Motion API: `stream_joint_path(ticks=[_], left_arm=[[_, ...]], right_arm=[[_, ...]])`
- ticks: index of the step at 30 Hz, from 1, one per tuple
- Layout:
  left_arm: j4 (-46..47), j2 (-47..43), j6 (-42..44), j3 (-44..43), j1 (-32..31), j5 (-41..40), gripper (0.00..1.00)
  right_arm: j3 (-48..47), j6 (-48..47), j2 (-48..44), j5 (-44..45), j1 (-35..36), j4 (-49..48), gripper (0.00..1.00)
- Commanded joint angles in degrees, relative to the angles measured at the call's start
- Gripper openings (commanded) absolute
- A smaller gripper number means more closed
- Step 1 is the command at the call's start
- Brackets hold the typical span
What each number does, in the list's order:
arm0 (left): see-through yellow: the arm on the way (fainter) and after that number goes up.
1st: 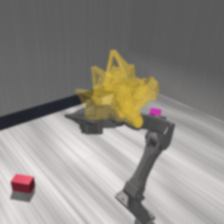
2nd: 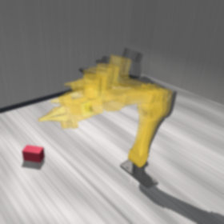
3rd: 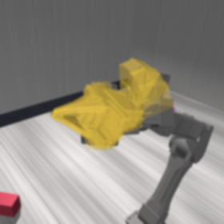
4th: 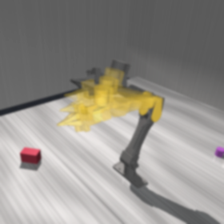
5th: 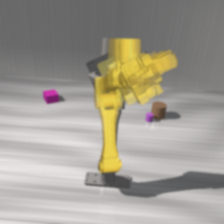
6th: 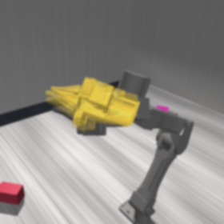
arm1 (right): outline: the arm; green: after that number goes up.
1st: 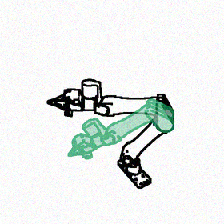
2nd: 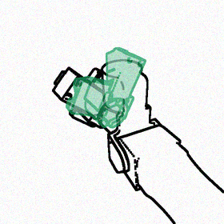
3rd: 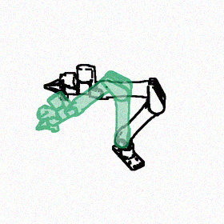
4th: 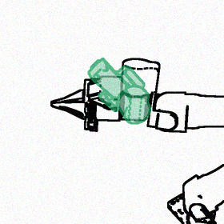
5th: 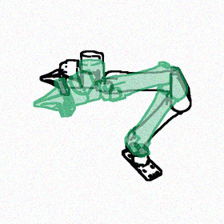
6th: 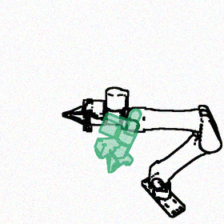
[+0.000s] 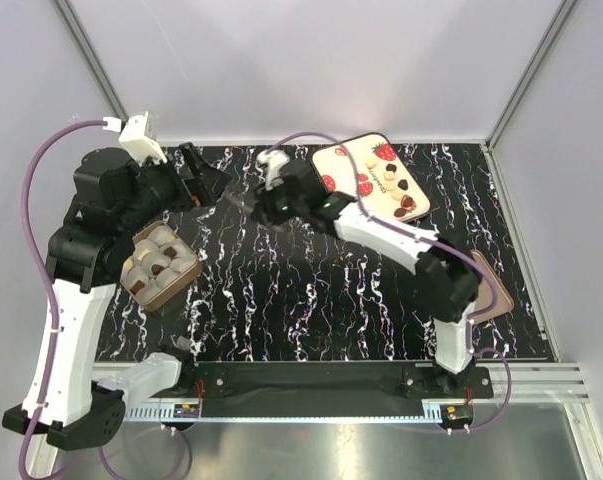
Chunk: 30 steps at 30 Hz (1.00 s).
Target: Pack the chocolate
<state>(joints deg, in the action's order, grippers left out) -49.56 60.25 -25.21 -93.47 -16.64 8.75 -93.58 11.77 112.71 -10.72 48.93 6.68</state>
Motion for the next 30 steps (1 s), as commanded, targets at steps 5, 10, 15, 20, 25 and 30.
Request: stream_joint_path(ticks=[5,10,15,20,25,30], left_arm=[[5.3,-4.3,1.0,8.6,0.1,-3.7,0.99],[10.6,-7.4,0.1,21.2,0.1,-1.6,0.99],[11.0,-5.8,0.7,24.3,0.1,-0.5,0.99],[11.6,-5.1,1.5,23.2,0.1,-0.2,0.99],[11.9,-4.4,1.7,22.5,0.1,0.1,0.99],[12.5,-3.9,1.7,23.0,0.1,-0.1,0.99]], right_arm=[[5.2,-1.0,-9.8,22.2,-11.8,11.2,0.46],[3.2,-0.5,-9.3,25.8,-20.4,18.0,0.49],[-0.6,1.1,-4.9,25.0,-26.4,22.1,0.49],[-1.9,1.8,-2.1,23.8,-29.8,22.2,0.52],[-1.3,3.2,-0.6,21.9,-31.5,20.8,0.52],[-0.6,3.3,0.6,20.3,-32.4,19.0,0.52]])
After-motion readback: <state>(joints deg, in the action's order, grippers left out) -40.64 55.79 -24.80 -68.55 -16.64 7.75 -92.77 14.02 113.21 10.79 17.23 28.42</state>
